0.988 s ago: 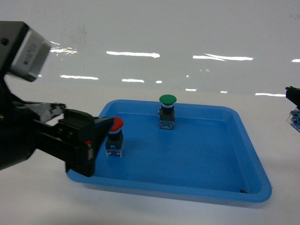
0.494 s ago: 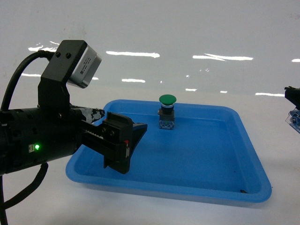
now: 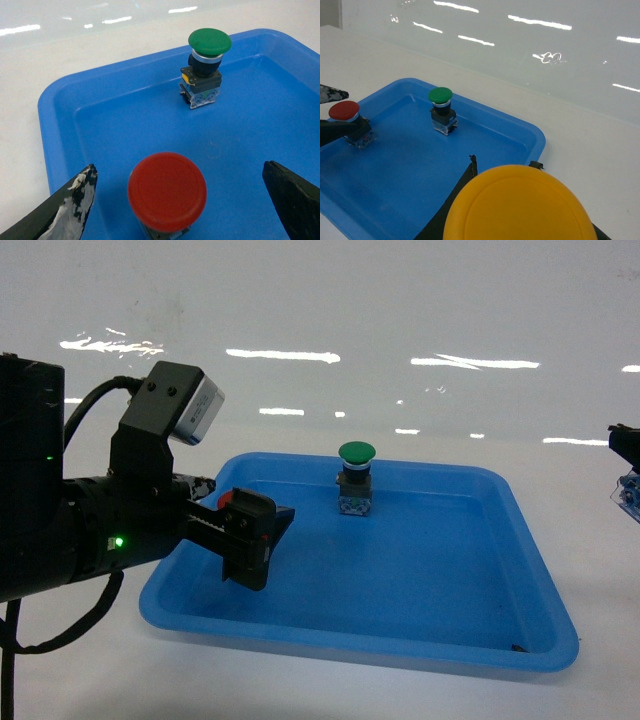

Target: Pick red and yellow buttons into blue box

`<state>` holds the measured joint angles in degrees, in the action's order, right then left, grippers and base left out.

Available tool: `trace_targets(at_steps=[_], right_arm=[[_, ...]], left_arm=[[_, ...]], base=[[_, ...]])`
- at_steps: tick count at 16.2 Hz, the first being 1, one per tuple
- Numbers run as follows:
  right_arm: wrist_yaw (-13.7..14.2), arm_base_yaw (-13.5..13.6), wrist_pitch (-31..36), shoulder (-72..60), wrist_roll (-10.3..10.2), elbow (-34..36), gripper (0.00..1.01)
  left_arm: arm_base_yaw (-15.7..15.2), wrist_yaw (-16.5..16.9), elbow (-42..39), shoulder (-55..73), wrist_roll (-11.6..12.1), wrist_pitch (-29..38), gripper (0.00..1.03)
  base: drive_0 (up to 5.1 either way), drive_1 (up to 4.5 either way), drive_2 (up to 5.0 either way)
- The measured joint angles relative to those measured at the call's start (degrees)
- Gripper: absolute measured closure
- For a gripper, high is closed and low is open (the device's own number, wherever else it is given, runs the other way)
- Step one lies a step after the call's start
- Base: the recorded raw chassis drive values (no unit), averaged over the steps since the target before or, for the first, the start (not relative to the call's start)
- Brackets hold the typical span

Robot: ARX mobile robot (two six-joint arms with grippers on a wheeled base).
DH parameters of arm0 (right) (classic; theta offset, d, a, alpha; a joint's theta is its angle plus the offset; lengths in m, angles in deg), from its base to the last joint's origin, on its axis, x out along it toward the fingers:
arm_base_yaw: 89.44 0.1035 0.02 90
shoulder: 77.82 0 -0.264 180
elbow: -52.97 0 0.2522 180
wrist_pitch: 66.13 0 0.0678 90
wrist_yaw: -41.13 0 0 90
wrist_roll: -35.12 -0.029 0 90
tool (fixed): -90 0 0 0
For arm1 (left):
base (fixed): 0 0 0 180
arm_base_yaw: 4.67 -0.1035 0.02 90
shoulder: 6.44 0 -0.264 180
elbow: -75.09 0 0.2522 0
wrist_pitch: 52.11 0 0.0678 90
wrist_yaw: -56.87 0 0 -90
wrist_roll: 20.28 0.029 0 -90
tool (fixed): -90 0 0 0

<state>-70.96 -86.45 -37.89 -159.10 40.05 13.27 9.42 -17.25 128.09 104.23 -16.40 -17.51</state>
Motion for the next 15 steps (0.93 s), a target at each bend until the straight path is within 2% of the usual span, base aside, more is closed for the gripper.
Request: trace_targets(at_steps=[9,15], right_arm=[[0.0,0.0,0.0,0.0,0.0,0.0,0.77],[0.0,0.0,0.0,0.0,0.0,0.0,0.77]], left_arm=[[-1.8,-0.7,5.4,7.6,2.6,-0.8,0.05],[-1.7,-0.6,7.0,9.3,4.2,-2.6,0.05]], base=[[0.0,0.0,0.0],[0.0,0.0,0.0]])
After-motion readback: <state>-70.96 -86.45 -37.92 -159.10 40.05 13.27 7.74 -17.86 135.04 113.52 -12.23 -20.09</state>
